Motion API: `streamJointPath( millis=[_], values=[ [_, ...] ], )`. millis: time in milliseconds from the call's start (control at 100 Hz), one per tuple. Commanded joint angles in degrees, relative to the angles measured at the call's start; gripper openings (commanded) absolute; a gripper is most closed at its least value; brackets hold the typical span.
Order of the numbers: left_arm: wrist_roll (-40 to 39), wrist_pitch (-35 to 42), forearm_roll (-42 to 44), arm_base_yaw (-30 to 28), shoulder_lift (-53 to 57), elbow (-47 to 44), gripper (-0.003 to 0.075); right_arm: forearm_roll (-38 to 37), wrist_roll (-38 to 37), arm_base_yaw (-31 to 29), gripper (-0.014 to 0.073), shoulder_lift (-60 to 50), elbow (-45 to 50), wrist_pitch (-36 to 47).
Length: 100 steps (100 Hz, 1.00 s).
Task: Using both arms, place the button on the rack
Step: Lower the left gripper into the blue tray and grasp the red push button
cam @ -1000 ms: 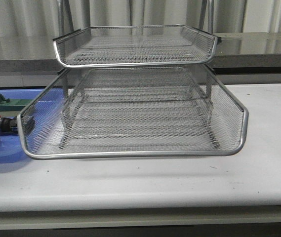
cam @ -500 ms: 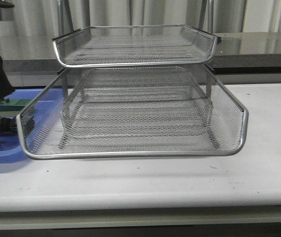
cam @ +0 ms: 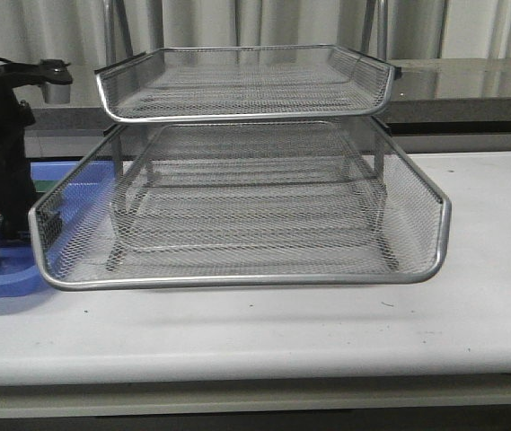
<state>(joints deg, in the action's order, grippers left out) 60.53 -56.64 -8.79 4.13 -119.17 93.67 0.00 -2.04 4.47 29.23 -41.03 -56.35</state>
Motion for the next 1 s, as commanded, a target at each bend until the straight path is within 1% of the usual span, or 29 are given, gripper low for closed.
streamJointPath(
  millis=[0,410,610,900,940,990],
  values=[
    [0.3,1.1,1.0,0.2,2.4,1.9,0.0638,-0.6,0.0,0.0,-0.0068,0.2,-1.9,3.0],
    [3.1,3.1,1.3,0.3,-0.6,2.0,0.0638,-0.6,0.0,0.0,-0.0068,0.2,-1.9,3.0],
    [3.1,5.4,1.3,0.3,-2.2,2.0,0.0638,-0.6,0.0,0.0,-0.0068,0.2,-1.9,3.0],
    [3.1,5.4,1.3,0.3,-3.4,2.0,0.0637,-0.6,0.0,0.0,-0.0068,0.2,-1.9,2.9],
    [3.1,5.4,1.3,0.3,-3.4,2.0,0.0625,-0.6,0.0,0.0,-0.0068,0.2,-1.9,2.9],
    [3.1,5.4,1.3,0.3,-3.4,2.0,0.0583,-0.6,0.0,0.0,-0.0068,0.2,-1.9,2.9]
  ],
)
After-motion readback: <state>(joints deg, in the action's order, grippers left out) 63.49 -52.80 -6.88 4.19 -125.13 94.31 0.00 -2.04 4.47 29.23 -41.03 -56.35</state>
